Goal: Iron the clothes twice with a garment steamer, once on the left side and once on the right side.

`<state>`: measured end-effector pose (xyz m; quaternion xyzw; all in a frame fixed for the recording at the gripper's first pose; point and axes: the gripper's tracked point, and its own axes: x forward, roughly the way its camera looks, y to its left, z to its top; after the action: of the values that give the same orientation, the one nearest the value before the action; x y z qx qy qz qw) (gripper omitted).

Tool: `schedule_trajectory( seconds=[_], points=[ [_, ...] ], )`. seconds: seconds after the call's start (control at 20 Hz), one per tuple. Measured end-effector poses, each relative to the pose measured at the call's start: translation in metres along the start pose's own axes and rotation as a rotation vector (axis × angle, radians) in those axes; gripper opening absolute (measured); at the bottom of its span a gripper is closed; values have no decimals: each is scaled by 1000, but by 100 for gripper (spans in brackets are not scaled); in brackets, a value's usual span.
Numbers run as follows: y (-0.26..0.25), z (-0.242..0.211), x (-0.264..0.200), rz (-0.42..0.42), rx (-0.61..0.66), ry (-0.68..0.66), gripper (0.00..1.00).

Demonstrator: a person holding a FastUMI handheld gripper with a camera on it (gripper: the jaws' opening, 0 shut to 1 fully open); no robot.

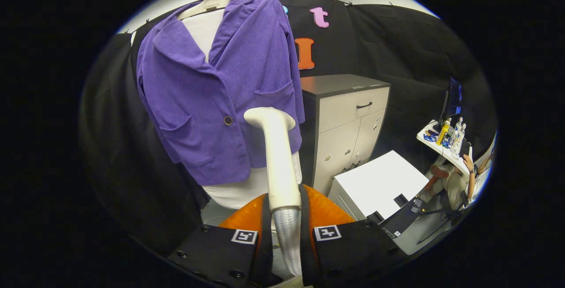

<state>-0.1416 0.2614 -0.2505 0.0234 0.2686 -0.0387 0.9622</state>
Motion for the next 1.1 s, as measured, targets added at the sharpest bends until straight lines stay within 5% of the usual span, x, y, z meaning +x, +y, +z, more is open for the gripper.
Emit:
schedule_trajectory(
  seconds=[1.1],
  points=[
    [45,168,-114,72,41,-362,33]
  ],
)
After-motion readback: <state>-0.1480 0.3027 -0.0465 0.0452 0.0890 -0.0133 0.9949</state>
